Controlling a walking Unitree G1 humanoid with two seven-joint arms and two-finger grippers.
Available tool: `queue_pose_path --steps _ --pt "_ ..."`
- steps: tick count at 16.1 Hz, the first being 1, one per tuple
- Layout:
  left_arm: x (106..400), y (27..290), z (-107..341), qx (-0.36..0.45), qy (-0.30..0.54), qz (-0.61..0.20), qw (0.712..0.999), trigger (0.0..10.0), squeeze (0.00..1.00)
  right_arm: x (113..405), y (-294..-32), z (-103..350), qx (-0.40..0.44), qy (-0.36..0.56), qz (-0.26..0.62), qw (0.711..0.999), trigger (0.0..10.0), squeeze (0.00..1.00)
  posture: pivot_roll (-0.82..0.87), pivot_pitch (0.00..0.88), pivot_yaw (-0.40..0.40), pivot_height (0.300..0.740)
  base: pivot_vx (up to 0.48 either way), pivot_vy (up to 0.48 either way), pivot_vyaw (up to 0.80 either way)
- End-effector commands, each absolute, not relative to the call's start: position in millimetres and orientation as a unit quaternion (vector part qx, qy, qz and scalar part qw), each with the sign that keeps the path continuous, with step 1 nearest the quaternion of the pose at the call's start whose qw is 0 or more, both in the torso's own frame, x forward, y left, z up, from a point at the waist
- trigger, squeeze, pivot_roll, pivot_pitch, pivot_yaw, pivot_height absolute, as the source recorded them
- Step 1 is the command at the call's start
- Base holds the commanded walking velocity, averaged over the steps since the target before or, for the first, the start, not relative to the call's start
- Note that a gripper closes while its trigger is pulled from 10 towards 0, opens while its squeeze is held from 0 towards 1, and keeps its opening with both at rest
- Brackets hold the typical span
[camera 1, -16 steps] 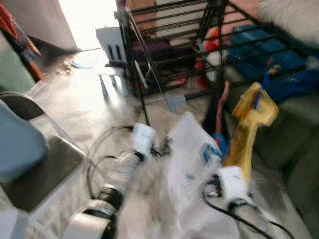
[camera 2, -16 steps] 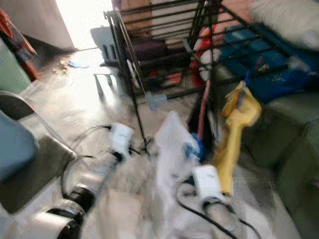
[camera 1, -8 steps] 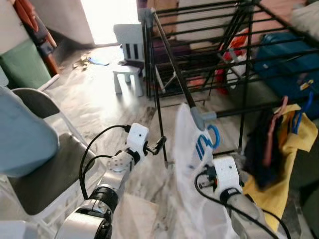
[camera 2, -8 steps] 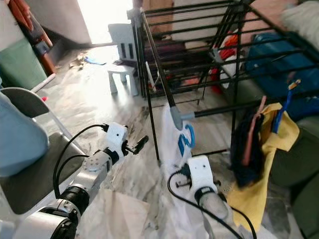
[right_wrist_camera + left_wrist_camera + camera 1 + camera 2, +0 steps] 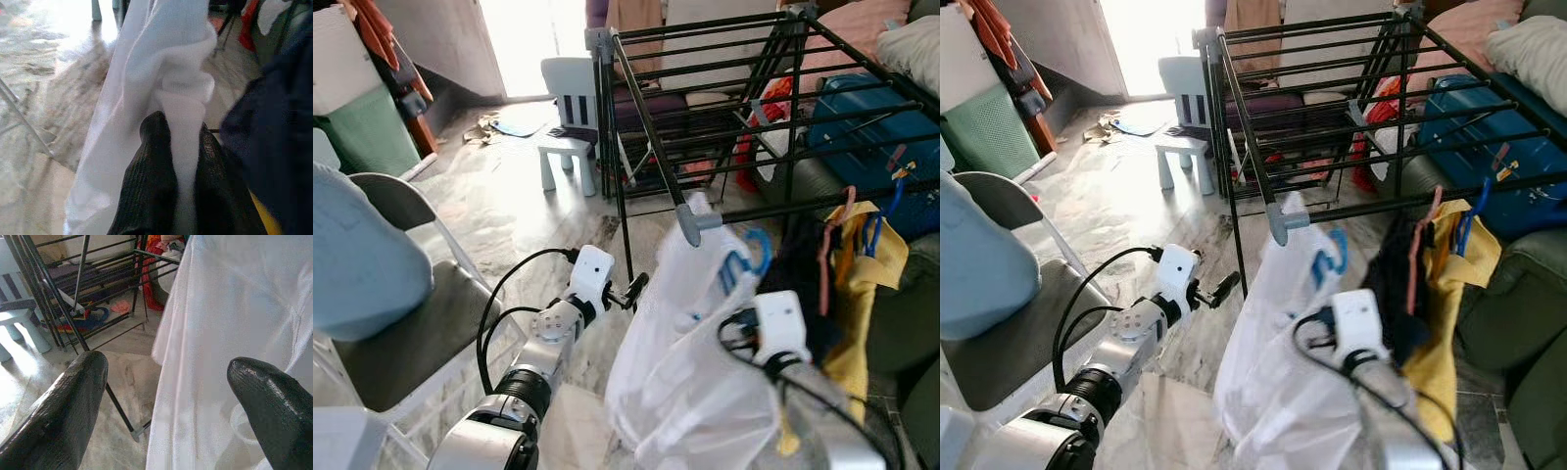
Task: Hang hanger
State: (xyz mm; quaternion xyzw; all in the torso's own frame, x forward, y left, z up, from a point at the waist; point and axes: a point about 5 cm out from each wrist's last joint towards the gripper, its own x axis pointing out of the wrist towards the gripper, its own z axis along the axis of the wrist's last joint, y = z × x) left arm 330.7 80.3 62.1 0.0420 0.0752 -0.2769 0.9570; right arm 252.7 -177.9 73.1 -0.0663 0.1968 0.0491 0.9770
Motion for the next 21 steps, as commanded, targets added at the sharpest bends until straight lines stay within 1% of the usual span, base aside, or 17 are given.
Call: queue_pose_path --steps 1,5,9,14,15,17,21 --pt "331 82 61 0.05 0.083 -0.283 0.954 10.0 0.0 265 -178 84 -0.06 0.182 0.057 0.98 10.0 0.0 -0.11 0.0 0.087 0.74 0.0 0.0 0.0" --pt "330 81 61 0.044 0.082 -0.285 0.954 10.0 0.0 286 -188 90 -0.035 0.191 0.067 0.979 10.0 0.0 -0.1 0.0 0.073 0.74 0.0 0.0 0.0" --pt "328 88 57 0.045 0.087 -0.275 0.957 10.0 0.0 307 -192 101 -0.035 0.194 0.097 0.976 10.0 0.0 -0.07 0.0 0.042 0.74 0.0 0.0 0.0" --pt "326 95 54 0.046 0.089 -0.263 0.96 10.0 0.0 327 -188 103 -0.02 0.209 0.134 0.968 10.0 0.0 -0.03 0.0 0.009 0.74 0.0 0.0 0.0" --pt "325 97 53 0.047 0.089 -0.26 0.96 10.0 0.0 333 -186 102 -0.004 0.215 0.147 0.966 10.0 0.0 -0.02 0.0 0.005 0.74 0.0 0.0 0.0" --pt "325 101 52 0.049 0.089 -0.254 0.962 10.0 0.0 335 -183 94 -0.004 0.238 0.16 0.958 10.0 0.0 -0.01 0.0 -0.002 0.74 0.0 0.0 0.0" --pt "324 106 52 0.053 0.09 -0.25 0.963 10.0 0.0 330 -185 65 0.022 0.281 0.146 0.948 10.0 0.0 0.01 0.0 -0.001 0.74 0.0 0.0 0.0"
